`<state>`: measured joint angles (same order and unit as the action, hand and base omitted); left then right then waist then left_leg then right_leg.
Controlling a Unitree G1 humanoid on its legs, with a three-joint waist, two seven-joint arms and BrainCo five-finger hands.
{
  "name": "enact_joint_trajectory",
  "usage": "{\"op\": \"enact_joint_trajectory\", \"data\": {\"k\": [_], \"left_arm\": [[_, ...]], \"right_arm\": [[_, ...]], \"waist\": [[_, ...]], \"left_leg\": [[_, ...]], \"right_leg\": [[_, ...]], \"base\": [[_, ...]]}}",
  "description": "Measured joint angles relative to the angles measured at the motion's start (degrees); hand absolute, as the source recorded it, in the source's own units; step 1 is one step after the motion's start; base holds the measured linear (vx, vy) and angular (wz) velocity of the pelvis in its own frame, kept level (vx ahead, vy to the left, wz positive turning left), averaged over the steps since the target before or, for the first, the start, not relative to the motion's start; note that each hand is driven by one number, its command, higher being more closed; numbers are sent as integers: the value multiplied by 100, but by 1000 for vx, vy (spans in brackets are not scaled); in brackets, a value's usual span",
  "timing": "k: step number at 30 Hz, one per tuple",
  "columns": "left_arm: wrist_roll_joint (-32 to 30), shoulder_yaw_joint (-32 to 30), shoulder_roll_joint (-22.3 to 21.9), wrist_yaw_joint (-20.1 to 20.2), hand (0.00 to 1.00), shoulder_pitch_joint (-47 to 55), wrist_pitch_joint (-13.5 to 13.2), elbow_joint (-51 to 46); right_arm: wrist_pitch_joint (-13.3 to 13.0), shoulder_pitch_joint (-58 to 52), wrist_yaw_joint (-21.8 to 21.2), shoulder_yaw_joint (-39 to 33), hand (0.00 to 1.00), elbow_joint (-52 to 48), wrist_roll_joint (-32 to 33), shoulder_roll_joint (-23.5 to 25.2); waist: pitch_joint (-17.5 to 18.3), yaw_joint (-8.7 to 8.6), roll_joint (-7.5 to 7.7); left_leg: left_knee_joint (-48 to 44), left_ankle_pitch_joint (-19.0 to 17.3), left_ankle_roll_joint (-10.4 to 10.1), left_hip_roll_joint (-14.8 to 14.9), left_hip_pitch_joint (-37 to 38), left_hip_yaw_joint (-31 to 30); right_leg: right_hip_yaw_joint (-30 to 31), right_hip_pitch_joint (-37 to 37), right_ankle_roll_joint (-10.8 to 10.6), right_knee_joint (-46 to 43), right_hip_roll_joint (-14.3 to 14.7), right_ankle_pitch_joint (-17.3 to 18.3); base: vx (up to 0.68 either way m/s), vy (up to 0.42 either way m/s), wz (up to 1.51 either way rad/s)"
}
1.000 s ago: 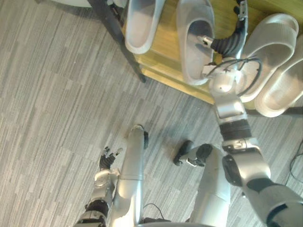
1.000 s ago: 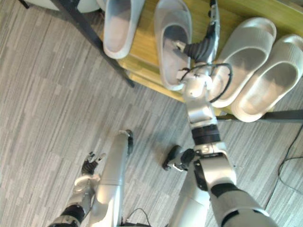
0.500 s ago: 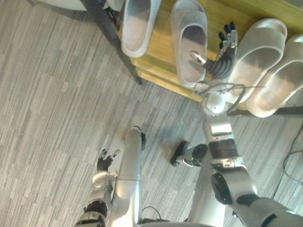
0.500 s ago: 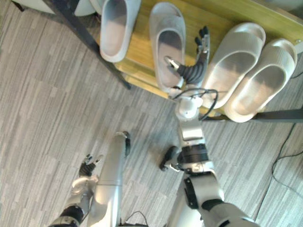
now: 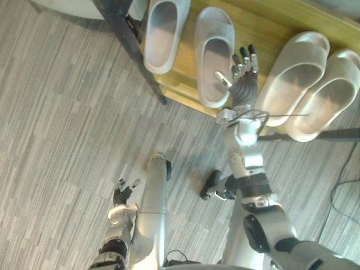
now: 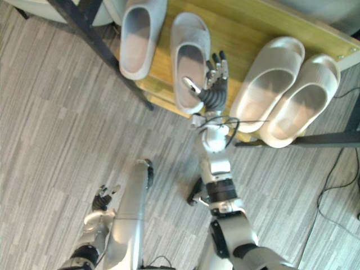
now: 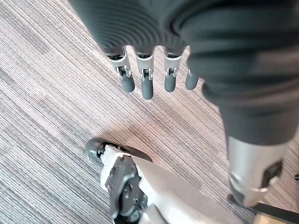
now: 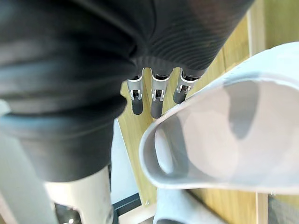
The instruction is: Organize the slippers on the shoe rack
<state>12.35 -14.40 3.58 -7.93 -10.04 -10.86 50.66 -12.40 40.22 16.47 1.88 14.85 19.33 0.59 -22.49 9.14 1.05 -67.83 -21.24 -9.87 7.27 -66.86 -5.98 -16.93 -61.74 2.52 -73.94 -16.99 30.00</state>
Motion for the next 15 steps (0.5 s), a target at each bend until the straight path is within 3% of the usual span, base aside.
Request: {"op": "enact_joint_trajectory", "data": {"k": [15], "left_arm": [[-59, -24, -73, 27, 0, -56, 9, -18]], "right_arm": [[-82, 683, -2, -37, 0, 741, 1130, 156]], "waist": [[7, 43, 17]], "left_leg": [[143, 116, -30, -200, -34, -137]], "right_leg": [[-158, 95, -77, 19, -169, 46]], "base": [[-7, -1, 8]]}}
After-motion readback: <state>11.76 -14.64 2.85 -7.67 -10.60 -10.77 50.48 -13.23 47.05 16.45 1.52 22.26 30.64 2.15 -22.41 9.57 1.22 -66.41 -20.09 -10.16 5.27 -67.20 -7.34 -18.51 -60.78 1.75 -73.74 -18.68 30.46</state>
